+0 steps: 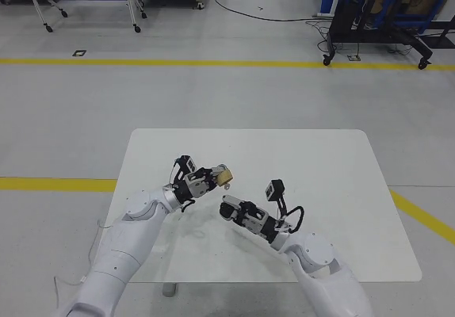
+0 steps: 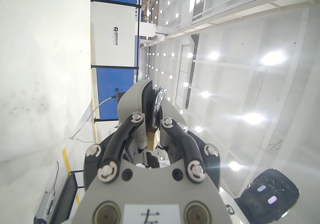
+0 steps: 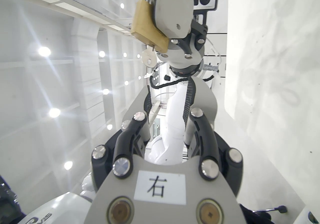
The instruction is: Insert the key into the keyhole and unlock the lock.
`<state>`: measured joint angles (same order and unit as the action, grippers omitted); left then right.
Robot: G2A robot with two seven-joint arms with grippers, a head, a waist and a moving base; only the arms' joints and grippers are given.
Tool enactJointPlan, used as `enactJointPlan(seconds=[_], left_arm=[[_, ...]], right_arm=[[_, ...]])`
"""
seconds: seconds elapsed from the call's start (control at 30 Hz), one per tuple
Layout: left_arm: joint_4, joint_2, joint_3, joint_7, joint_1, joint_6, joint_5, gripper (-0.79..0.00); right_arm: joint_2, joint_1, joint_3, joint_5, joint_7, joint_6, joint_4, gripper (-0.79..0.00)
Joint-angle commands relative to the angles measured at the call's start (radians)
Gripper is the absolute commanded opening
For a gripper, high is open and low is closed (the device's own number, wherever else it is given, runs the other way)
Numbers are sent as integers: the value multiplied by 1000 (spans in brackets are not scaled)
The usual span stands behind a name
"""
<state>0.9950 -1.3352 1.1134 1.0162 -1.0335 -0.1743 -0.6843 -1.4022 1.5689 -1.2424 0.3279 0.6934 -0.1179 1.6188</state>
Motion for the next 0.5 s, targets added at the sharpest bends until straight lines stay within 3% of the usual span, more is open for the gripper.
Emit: enactJointPlan(seconds=[0.0, 0.3, 0.4, 0.47], left_arm=[[-2, 0, 0, 1, 1, 0, 1, -785], [-9, 0, -9, 24, 11, 9, 20, -785], [-12, 1, -10, 27, 13, 7, 22, -785], [-13, 1, -10, 31, 14, 8, 22, -785]], right_arm=[[3, -3, -8, 35, 28, -7, -7, -511], [7, -40, 1, 95, 33, 16, -31, -511], [7, -54, 7, 113, 19, 26, -44, -576], [8, -61, 9, 125, 13, 31, -55, -677]])
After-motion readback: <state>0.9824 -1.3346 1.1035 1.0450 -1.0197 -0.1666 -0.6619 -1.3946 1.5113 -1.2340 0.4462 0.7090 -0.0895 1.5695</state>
